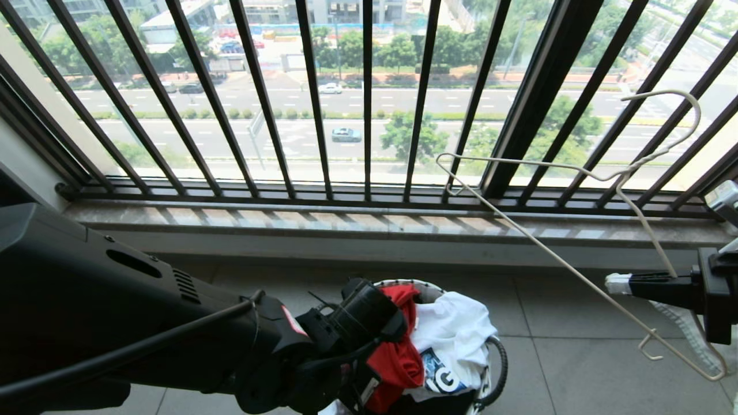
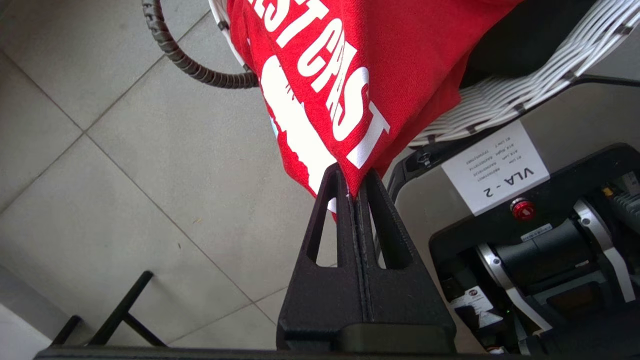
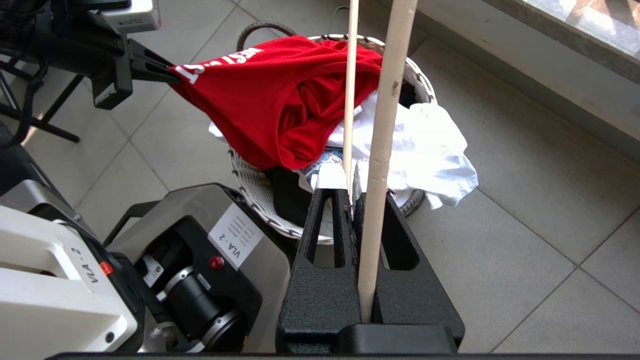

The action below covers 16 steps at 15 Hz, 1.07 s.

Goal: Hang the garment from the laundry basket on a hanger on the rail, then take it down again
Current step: Pick up clothes from the basket

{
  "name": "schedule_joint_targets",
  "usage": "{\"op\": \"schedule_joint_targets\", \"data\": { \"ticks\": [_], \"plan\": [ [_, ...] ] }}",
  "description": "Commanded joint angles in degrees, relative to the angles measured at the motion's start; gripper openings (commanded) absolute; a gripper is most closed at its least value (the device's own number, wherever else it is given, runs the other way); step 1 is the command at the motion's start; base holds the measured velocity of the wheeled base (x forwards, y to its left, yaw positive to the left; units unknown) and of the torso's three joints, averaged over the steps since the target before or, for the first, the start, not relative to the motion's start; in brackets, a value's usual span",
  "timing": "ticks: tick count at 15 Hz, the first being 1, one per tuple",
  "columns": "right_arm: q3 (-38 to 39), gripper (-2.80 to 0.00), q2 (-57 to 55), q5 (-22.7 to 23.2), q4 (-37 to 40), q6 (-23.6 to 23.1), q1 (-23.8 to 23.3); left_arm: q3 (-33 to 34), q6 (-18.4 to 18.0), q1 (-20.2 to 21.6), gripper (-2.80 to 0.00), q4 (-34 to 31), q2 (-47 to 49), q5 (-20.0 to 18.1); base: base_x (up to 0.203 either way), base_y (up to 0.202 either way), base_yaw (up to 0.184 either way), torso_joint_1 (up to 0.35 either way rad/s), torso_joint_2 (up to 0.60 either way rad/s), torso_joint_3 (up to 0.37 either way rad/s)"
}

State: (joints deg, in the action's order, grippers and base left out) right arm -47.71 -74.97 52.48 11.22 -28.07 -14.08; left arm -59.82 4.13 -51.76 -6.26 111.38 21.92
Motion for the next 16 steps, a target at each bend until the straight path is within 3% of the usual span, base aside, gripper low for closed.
{"op": "schedule_joint_targets", "data": {
  "ticks": [1, 4, 11, 12, 16],
  "plan": [
    [0.08, -2.80, -0.09, 0.25, 0.12, -0.14, 0.02, -1.07, -0.21, -0.09, -2.80, -9.34, 0.69, 1.16, 0.000, 0.000, 0.000, 0.000, 0.00, 0.000],
    [0.08, -2.80, -0.17, 0.29, 0.12, -0.23, 0.02, -2.21, -1.01, -0.09, -2.80, -17.20, 1.40, 1.62, 0.000, 0.000, 0.000, 0.000, 0.00, 0.000],
    [0.08, -2.80, -0.17, 0.29, 0.12, -0.18, -0.06, -2.94, -3.26, 2.24, -2.80, -17.56, 5.75, 2.54, 0.000, 0.000, 0.000, 0.000, 0.00, 0.000],
    [0.08, -2.80, -0.17, 0.34, 0.12, -0.14, 0.02, -3.21, -3.38, 3.36, 0.00, -17.50, 5.99, 4.04, 0.000, 0.000, 0.000, 0.000, 0.00, 0.000],
    [0.08, -2.80, -0.60, 0.25, 0.12, -0.23, 0.02, -4.78, -5.48, 7.15, 0.00, -17.56, 4.61, 4.70, 0.000, 0.000, 0.000, 0.000, 0.00, 0.000]
  ]
}}
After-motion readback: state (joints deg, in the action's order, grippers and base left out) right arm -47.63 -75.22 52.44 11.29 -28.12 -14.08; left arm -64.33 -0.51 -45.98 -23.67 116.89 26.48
